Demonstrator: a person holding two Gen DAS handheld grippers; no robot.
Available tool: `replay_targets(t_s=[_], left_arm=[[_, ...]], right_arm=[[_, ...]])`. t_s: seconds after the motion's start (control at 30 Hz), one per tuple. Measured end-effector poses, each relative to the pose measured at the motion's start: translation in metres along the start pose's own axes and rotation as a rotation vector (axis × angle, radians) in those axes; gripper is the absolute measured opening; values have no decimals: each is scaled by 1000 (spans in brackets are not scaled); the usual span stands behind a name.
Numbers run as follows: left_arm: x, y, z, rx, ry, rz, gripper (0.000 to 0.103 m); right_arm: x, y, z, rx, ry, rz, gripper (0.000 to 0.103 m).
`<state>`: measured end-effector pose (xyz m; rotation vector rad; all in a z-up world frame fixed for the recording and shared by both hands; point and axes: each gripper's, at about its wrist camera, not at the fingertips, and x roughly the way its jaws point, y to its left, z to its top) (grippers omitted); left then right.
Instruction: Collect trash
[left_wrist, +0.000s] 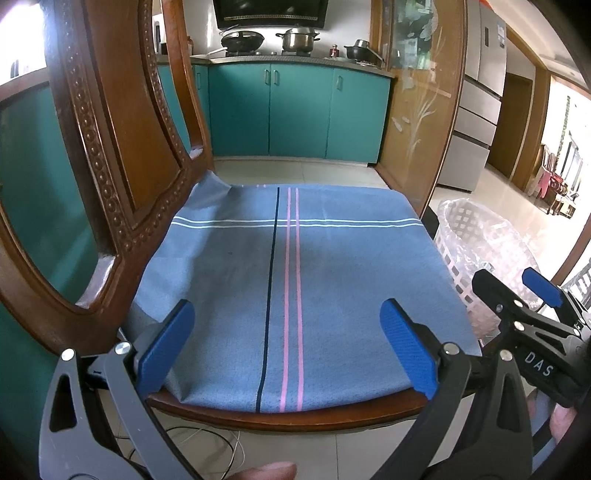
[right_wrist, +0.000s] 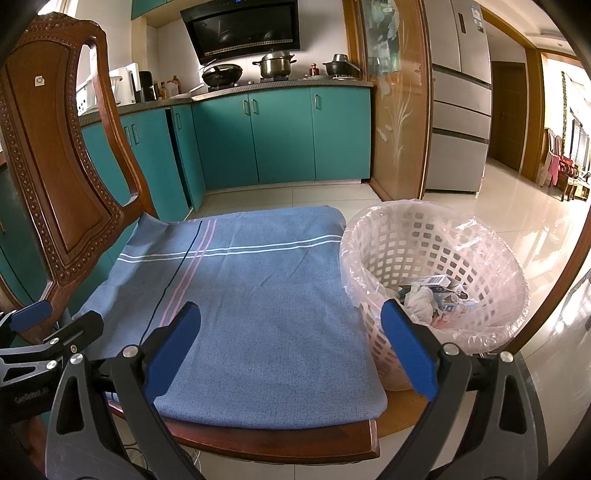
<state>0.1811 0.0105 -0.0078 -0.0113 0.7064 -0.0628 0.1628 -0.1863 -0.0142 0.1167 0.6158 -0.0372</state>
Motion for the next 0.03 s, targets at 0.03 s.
replay_targets(t_s=[0.03], left_arm=[[0, 0, 0, 1, -2, 3, 100]], right_arm=[[0, 0, 0, 0, -1, 0, 96]])
